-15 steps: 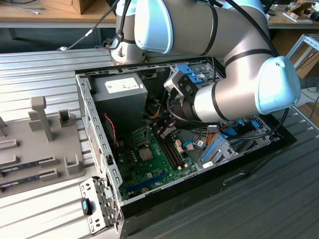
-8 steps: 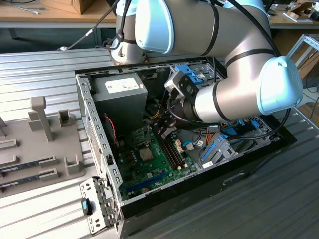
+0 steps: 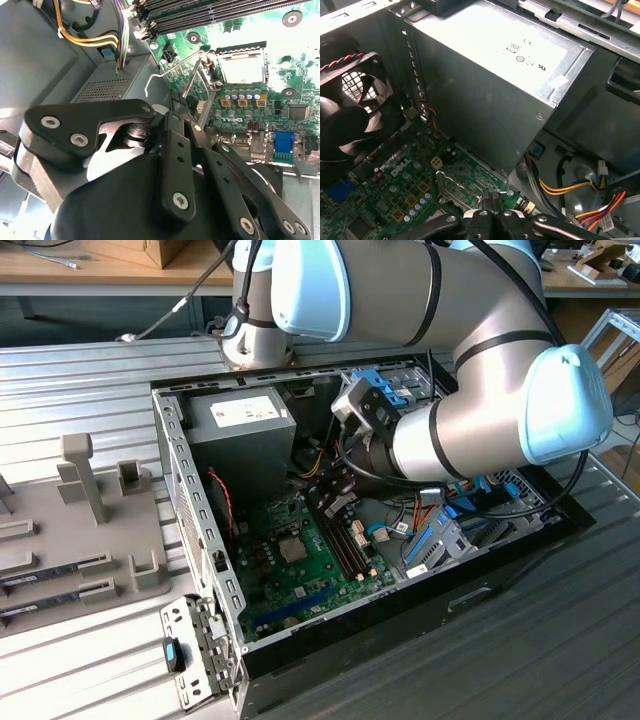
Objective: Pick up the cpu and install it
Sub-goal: 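Close the cpu cover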
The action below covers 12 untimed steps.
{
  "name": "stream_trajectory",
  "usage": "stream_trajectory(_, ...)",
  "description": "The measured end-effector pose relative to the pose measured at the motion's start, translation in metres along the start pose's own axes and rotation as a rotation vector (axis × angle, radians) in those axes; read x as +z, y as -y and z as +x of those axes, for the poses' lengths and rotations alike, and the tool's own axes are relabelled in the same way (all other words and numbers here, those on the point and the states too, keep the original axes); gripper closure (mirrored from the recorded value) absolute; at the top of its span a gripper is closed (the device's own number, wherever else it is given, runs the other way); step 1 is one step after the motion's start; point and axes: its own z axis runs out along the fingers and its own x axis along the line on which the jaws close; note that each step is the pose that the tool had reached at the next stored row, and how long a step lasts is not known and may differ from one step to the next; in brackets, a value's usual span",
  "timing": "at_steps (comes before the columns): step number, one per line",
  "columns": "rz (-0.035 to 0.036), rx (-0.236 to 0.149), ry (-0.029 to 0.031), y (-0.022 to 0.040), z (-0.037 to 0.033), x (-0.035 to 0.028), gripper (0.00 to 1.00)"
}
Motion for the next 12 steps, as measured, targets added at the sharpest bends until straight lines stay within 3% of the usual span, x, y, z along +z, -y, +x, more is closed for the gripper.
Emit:
stream_trajectory(7, 0.0045, -0.001, -0.0048, -0.0003, 0.0002, -0.001, 0.89)
stream_trajectory(12, 0.0034, -0.002, -0.0076, 0.0007, -0.0013, -0.0015, 0.89)
